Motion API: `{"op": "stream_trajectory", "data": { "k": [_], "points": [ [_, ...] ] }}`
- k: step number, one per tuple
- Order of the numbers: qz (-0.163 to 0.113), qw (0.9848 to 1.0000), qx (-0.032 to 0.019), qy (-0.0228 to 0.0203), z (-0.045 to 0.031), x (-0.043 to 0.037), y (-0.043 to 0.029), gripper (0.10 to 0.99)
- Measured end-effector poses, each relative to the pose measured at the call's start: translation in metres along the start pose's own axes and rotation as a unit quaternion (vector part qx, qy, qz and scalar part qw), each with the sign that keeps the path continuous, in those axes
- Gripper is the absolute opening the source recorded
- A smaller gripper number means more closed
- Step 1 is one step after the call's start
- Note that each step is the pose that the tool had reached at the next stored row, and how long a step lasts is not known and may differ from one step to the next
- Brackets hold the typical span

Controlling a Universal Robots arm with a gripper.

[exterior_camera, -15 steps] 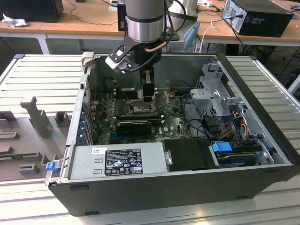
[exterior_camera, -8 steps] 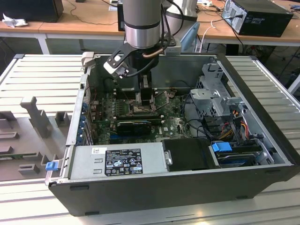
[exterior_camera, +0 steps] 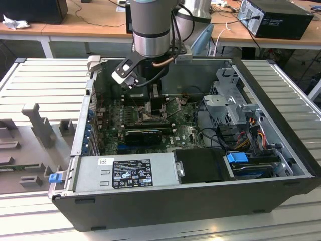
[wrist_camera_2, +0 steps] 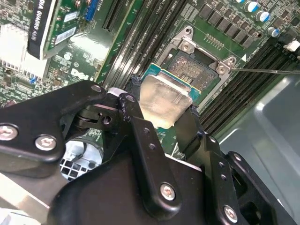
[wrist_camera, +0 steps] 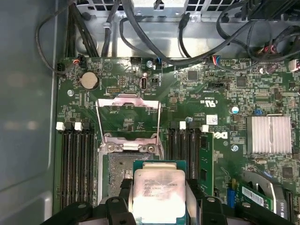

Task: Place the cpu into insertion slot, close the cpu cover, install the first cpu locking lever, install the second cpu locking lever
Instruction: 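Place the cpu into insertion slot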

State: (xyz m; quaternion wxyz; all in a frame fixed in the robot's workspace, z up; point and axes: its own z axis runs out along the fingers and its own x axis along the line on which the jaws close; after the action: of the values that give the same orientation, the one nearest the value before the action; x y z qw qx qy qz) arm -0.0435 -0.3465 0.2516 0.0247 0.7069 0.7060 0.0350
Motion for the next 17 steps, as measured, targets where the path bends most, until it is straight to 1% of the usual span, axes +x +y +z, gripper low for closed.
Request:
{"op": "stream_trajectory", "data": {
  "k": [2, 3, 6, 17],
  "points": [
    [0.000, 1.0000, -0.0001, 0.0000, 0.0075, 0.0066, -0.0010, 0.537],
    [0.000, 1.0000, -0.0001, 0.0002, 0.0105, 0.0085, -0.0013, 0.537],
    [0.000, 1.0000, -0.0001, 0.0001, 0.0147, 0.0105, -0.0017, 0.537],
    [0.000, 1.0000, -0.0002, 0.0001, 0.0170, 0.0106, -0.0033, 0.537]
  ]
}}
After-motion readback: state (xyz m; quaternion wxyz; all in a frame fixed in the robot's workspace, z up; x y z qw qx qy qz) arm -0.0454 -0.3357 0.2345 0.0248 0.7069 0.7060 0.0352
